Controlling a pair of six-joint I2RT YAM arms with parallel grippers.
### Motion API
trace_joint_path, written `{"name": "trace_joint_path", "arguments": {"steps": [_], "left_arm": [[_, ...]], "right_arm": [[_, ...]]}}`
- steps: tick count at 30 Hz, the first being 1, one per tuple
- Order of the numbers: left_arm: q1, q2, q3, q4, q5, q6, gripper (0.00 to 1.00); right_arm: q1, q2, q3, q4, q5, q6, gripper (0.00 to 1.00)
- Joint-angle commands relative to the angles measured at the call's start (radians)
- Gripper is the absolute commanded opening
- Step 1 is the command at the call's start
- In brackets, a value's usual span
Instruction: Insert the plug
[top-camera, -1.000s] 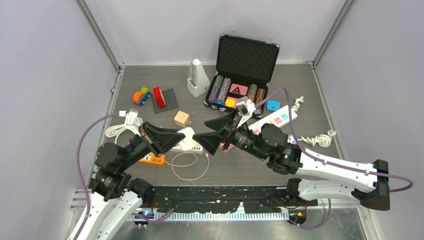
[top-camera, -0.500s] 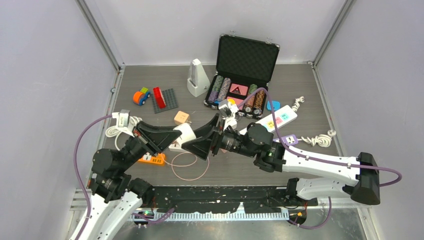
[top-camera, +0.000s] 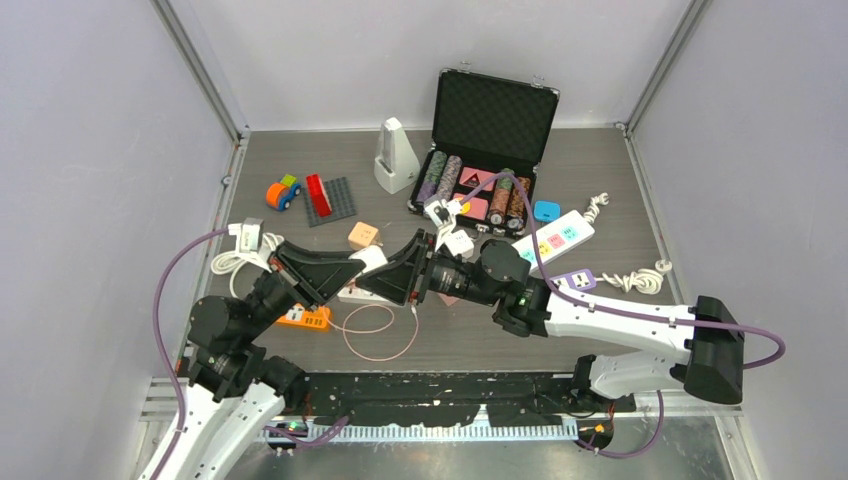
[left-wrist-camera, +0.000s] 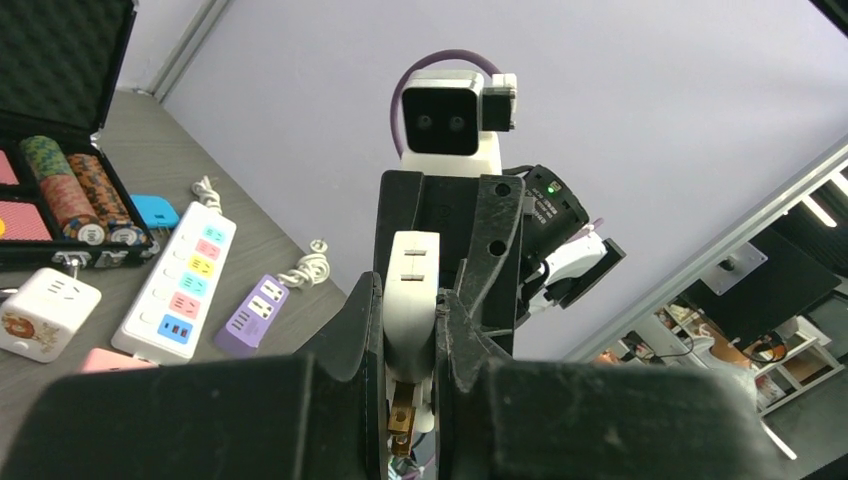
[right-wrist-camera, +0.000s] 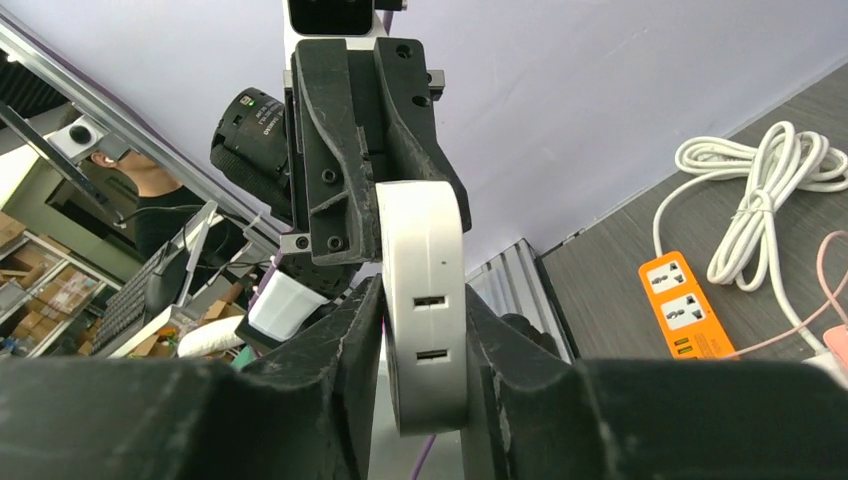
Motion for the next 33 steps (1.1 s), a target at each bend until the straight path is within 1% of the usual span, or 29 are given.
{"name": "trace_joint_path", "arguments": {"steps": [1,4,8,10,11,12,13,15,16,17,18,19,20,21,22,23,26,29,31,33], "left_arm": [[0.002,0.004,-0.008,0.064,0.005,-0.013,0.0],[0.002,0.002,-0.015,0.063,0.003,-0.013,0.0],[0.002,0.002,-0.02,0.056,0.004,-0.011,0.0],[0.002,0.004,-0.024,0.052,0.003,-0.009,0.0],[0.002,0.004,-0.024,0.047,0.005,-0.007,0.03],[0.002,0.003,-0.024,0.033,0.0,-0.005,0.12],[0.002,0.001,-0.021,0.014,-0.011,-0.001,0.26],[0.002,-0.007,-0.012,-0.042,-0.038,0.021,0.6],[0.002,-0.011,-0.002,-0.082,-0.059,0.035,0.73],[0.002,-0.014,0.012,-0.142,-0.082,0.056,0.82],[0.002,-0.017,0.031,-0.209,-0.122,0.091,0.89],[0.002,-0.018,0.063,-0.313,-0.178,0.129,0.92],[0.002,-0.016,0.1,-0.435,-0.266,0.162,0.94],[0.002,-0.009,0.149,-0.592,-0.367,0.191,0.97],[0.002,0.0,0.182,-0.695,-0.477,0.21,0.99],[0.002,0.013,0.209,-0.786,-0.584,0.222,0.99],[0.002,0.059,0.258,-0.954,-0.832,0.229,0.99],[0.003,0.113,0.259,-1.045,-0.943,0.175,1.0],[0.011,0.157,0.238,-1.077,-0.958,0.139,1.0],[0.039,0.212,0.216,-1.117,-0.93,0.092,1.0]], "right_arm": [[-0.011,0.005,0.053,0.068,-0.014,0.059,0.31],[-0.017,0.006,0.049,0.068,-0.007,0.073,0.24],[-0.022,0.008,0.047,0.069,-0.007,0.083,0.21],[-0.025,0.01,0.047,0.072,-0.011,0.09,0.15],[-0.026,0.013,0.047,0.074,-0.013,0.092,0.09],[-0.029,0.014,0.047,0.076,-0.019,0.097,0.07],[-0.03,0.016,0.047,0.077,-0.021,0.1,0.06],[-0.033,0.015,0.045,0.071,-0.025,0.102,0.06],[-0.036,0.014,0.043,0.062,-0.022,0.101,0.05],[-0.038,0.009,0.036,0.057,-0.019,0.098,0.05],[-0.042,-0.001,0.031,0.042,-0.01,0.095,0.05],[-0.045,-0.007,0.02,0.032,0.001,0.085,0.05],[-0.048,-0.02,0.015,-0.003,0.022,0.077,0.05],[-0.053,-0.027,0.002,-0.022,0.035,0.059,0.05],[-0.055,-0.043,-0.007,-0.05,0.065,0.051,0.05],[-0.061,-0.05,-0.022,-0.064,0.091,0.034,0.06],[-0.079,-0.076,-0.045,-0.134,0.127,0.005,0.06],[-0.101,-0.097,-0.07,-0.182,0.188,-0.044,0.06],[-0.114,-0.114,-0.08,-0.219,0.216,-0.084,0.05],[-0.126,-0.13,-0.085,-0.261,0.233,-0.115,0.05]]}}
